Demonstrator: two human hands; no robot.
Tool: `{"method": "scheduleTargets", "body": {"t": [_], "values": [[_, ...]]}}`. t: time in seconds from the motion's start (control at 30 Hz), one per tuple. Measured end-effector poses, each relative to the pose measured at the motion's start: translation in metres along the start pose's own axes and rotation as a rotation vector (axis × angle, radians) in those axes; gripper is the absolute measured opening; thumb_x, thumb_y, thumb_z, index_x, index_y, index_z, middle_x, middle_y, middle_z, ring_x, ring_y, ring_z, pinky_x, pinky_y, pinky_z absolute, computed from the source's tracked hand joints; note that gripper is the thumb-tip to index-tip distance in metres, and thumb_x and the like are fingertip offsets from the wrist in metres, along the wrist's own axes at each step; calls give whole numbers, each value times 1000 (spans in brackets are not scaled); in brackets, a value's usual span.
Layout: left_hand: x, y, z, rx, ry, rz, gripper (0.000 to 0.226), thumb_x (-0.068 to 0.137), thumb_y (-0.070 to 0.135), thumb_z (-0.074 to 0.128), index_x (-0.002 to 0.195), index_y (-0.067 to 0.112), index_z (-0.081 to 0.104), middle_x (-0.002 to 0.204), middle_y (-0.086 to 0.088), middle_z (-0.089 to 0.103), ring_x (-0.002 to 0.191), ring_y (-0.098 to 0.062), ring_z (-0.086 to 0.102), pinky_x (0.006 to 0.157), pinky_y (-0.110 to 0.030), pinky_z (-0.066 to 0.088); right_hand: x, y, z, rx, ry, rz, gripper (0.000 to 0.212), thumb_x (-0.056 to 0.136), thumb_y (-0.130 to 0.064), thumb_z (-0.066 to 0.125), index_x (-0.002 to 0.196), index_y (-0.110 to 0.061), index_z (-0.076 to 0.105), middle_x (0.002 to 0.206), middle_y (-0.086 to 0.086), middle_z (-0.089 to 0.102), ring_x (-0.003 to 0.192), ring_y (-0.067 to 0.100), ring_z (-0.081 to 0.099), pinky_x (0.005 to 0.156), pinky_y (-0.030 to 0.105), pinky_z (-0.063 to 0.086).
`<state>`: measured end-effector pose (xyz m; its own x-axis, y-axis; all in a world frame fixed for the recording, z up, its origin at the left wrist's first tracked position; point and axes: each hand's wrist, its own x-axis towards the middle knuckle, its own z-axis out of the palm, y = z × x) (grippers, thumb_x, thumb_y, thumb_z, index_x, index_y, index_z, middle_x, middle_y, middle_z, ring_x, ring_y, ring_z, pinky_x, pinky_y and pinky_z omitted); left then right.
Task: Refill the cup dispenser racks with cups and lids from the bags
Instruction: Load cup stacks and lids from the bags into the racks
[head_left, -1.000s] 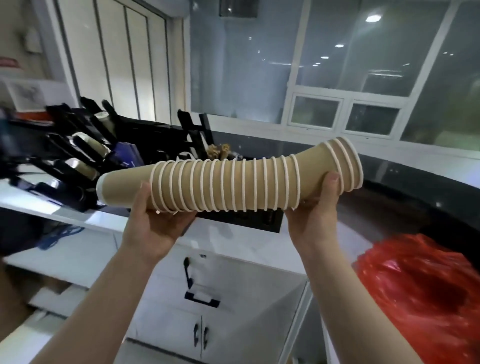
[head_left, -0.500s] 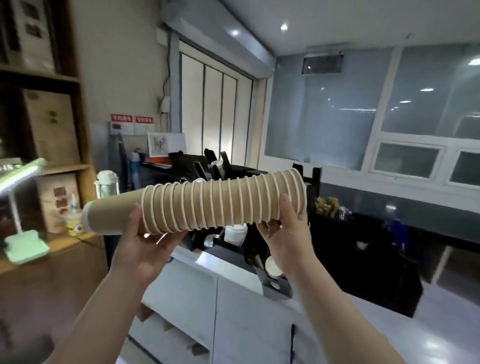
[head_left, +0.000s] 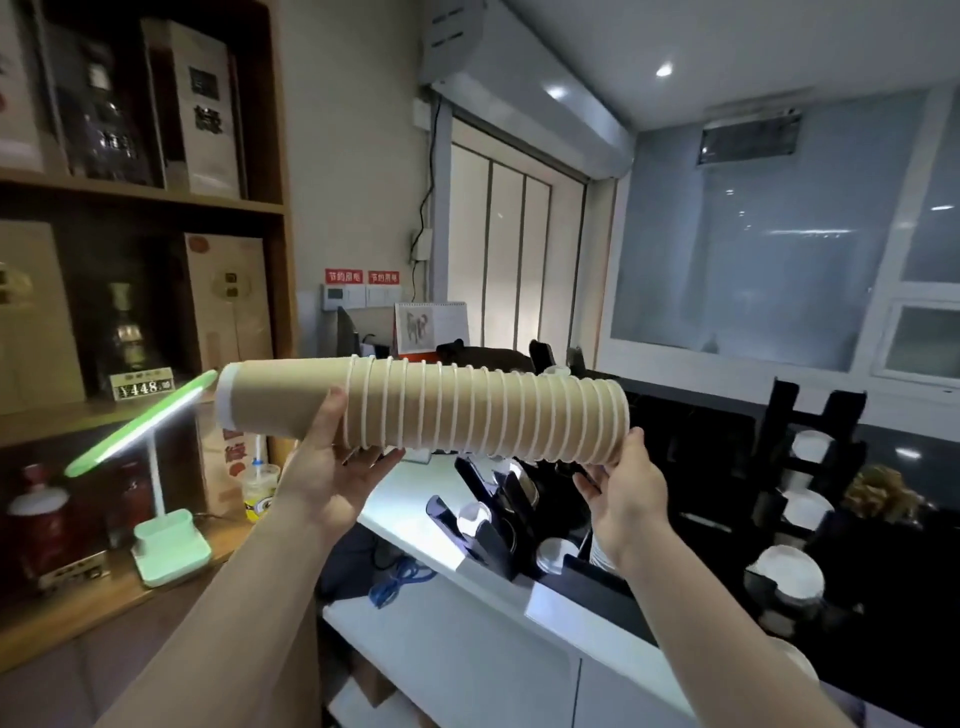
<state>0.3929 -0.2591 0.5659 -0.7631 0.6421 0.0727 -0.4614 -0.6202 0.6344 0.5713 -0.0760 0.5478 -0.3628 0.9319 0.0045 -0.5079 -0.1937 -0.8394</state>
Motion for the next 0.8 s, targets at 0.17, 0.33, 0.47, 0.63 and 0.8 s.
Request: {"method": "scheduleTargets", "body": {"t": [0.17,0.33,0.47,0.63,0.8], "values": [[79,-1,12,115,-37,88,70,72,35,70,132,17,39,117,-11,63,104,-27,64,75,-45,54,74,9,18,-120,33,50,28,101,-23,40,101,-13,66,93,4,69,83,16,63,77,32,50],[158,-13,39,119,-118,104,102,51,42,82,141,24,37,127,-9,60,114,-31,59,73,-42,54,174,1,43,-48,13,70,26,95,-10,43,105,-4,66,99,17,68,79,25,65,73,34,56],[220,-21,72,213,-143,165,68,53,42,79,115,25,56,121,-5,62,106,-22,62,74,-38,55,251,0,58,-122,49,12,23,91,-5,44,93,-3,67,84,14,69,63,22,68,68,33,58],[285,-41,93,357,-224,160,47,61,47,73,102,25,62,114,2,67,100,-13,66,86,-32,54,320,9,64,-243,84,-22,19,88,7,47,93,6,64,94,21,67,77,27,68,61,30,57],[346,-49,97,521,-386,152,36,76,49,65,108,33,60,125,8,61,116,-10,57,95,-26,47,354,9,69,-424,97,-30,15,86,4,48,84,3,63,64,12,61,55,19,57,57,22,53]]}}
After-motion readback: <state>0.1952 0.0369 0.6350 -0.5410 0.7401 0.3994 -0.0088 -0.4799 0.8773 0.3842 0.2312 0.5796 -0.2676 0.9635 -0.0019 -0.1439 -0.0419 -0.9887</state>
